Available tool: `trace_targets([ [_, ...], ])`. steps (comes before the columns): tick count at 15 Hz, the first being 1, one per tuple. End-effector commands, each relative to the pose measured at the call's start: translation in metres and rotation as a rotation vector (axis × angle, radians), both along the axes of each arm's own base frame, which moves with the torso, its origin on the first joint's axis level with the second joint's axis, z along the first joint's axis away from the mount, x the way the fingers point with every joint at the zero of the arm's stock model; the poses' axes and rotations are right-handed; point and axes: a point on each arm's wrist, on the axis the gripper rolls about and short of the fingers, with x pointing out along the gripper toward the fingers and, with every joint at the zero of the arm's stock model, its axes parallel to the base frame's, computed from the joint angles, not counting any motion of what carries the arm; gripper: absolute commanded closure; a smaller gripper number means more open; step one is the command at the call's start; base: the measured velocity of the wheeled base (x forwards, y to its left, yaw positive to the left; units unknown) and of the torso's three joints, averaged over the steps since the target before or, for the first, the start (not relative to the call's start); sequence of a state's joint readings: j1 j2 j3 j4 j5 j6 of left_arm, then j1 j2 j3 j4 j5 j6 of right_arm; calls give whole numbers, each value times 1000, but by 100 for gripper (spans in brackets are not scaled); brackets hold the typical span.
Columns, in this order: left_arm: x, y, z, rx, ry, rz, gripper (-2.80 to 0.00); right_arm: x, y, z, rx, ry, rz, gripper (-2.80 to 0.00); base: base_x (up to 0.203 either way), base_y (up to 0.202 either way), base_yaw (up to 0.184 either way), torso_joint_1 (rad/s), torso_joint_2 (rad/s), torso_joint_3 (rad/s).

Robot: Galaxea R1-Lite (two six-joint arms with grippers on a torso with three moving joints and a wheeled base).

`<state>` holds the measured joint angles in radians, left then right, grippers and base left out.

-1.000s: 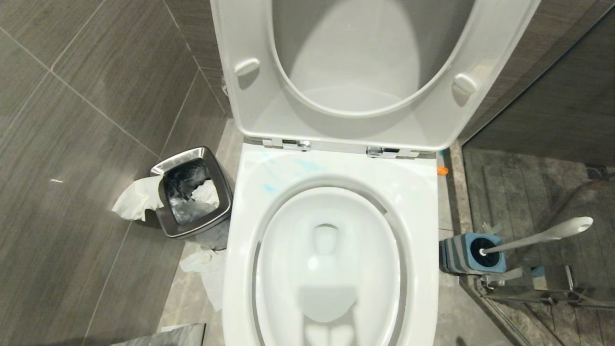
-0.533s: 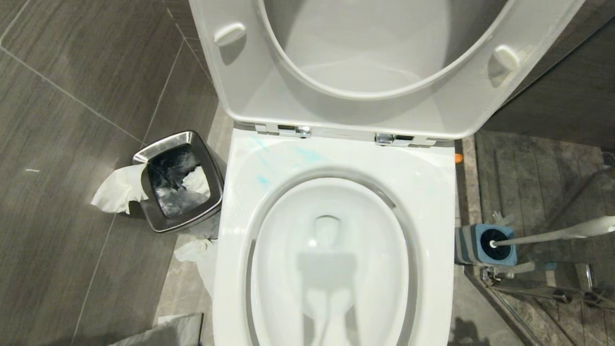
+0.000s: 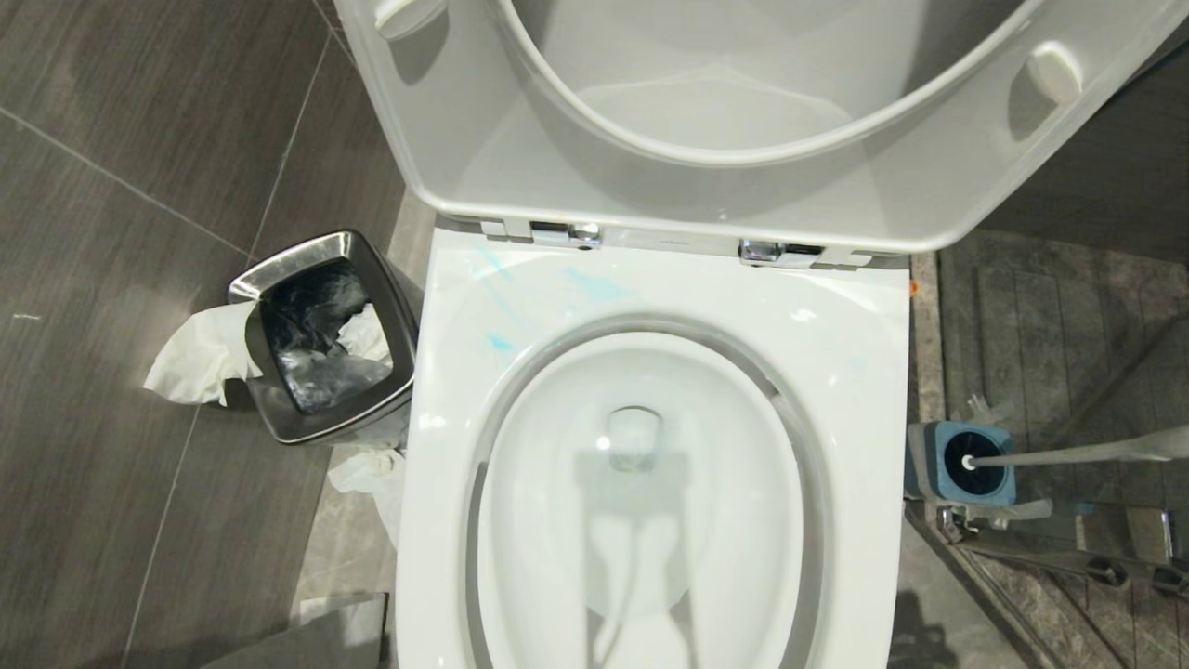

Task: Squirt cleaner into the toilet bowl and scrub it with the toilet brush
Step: Pour in the cleaning agent

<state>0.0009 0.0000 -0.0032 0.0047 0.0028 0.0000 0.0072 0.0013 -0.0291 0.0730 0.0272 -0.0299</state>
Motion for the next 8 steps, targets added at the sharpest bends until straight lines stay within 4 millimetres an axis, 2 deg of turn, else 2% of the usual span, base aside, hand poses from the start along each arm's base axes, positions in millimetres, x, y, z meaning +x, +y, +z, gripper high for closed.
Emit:
trace_targets([
  [1, 0, 0, 0, 0, 2, 1, 0, 0, 0, 0, 0, 1, 1, 0, 0, 0, 0, 0, 0, 0],
  [8, 0, 0, 0, -2, 2, 1, 0, 0, 0, 0, 1, -2, 1, 0, 0, 0, 0, 0, 0, 0],
])
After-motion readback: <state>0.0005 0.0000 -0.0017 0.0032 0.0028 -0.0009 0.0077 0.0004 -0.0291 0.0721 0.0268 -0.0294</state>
